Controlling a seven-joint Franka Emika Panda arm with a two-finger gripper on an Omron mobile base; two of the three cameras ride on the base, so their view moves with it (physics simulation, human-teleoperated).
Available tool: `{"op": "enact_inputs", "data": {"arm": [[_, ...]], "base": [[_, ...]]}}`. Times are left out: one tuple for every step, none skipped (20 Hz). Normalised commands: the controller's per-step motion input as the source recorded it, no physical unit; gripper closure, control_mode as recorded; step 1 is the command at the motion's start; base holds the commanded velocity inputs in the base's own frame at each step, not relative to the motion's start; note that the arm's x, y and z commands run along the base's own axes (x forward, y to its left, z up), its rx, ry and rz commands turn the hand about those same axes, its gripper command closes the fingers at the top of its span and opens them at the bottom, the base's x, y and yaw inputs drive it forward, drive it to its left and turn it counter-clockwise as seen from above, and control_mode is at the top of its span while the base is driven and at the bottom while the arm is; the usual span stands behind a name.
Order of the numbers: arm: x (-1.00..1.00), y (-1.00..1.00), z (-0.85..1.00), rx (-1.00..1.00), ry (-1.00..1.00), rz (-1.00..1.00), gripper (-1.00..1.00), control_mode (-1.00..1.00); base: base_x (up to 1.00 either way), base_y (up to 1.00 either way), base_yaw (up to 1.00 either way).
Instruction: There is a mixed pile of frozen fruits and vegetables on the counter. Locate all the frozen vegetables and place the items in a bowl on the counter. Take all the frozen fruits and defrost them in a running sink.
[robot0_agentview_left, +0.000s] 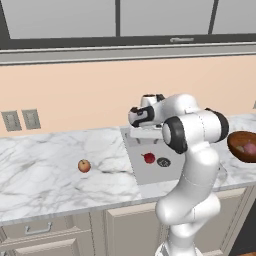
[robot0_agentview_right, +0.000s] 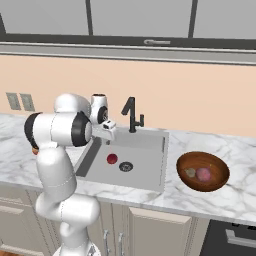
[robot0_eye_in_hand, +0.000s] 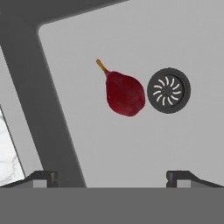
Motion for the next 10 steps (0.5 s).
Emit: {"op": "enact_inputs", "data": {"arm": [[-0.11,0.21,0.41,0.02,0.00,0.00,-1.00,-1.00],[-0.12,0.24,0.39,0.02,0.00,0.00,-1.00,-1.00],[-0.12,0.27,0.38,0.01,0.00,0.00,-1.00,-1.00],[-0.14,0.27,0.38,0.01,0.00,0.00,-1.00,-1.00],[-0.15,0.25,0.32,0.03,0.00,0.01,-1.00,-1.00],[-0.15,0.30,0.29,0.01,0.00,0.04,-1.00,-1.00],[-0.16,0.35,0.27,0.00,0.00,0.06,-1.00,-1.00],[-0.16,0.35,0.29,0.00,0.00,0.07,-1.00,-1.00],[-0.19,0.36,0.30,0.00,0.00,0.07,-1.00,-1.00],[-0.22,0.36,0.29,0.00,0.00,0.07,-1.00,-1.00]], "base": [[0.00,0.00,0.00],[0.00,0.00,0.00],[0.00,0.00,0.00],[0.00,0.00,0.00],[0.00,0.00,0.00],[0.00,0.00,0.00],[0.00,0.00,0.00],[0.00,0.00,0.00],[0.00,0.00,0.00],[0.00,0.00,0.00]]}}
